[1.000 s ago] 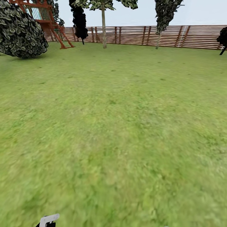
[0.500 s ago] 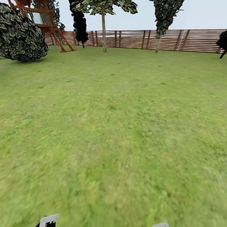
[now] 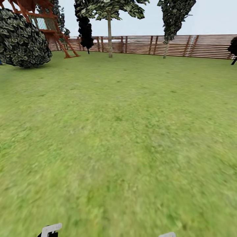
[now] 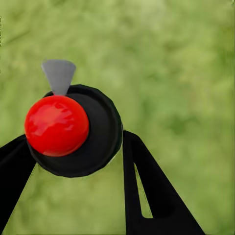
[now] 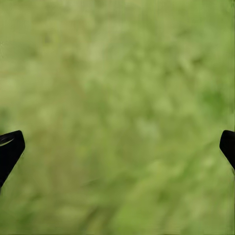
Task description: In the garden, pick up the pesticide atomizer on the floor and spray pesticide onto both trees until each tree trunk is fully covered.
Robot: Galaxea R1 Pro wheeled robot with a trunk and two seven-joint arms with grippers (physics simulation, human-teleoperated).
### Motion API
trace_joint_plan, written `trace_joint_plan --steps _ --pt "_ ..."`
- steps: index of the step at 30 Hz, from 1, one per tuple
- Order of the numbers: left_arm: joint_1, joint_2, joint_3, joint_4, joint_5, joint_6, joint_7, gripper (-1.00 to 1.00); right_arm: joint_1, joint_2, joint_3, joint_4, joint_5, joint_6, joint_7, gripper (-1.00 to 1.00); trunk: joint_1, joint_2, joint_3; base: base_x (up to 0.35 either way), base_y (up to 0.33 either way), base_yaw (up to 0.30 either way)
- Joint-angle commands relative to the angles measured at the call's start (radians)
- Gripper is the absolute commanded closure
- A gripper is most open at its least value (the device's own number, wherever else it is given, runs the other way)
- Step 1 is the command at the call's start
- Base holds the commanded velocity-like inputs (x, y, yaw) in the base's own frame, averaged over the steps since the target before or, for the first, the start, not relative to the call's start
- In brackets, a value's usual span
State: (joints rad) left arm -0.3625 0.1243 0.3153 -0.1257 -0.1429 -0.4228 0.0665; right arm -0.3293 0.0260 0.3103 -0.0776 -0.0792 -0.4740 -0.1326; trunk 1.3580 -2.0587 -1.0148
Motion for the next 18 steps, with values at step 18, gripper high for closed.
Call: trace_joint_plan --steps 18 --pt "0.0 0.0 0.004 0.001 -0.011 -0.004 0.006 1.0 -0.001 0.0 0.011 0.002 -0.007 -0.003 -0.004 -1.0 0.001 0.0 0.022 0.34 0.0 0.175"
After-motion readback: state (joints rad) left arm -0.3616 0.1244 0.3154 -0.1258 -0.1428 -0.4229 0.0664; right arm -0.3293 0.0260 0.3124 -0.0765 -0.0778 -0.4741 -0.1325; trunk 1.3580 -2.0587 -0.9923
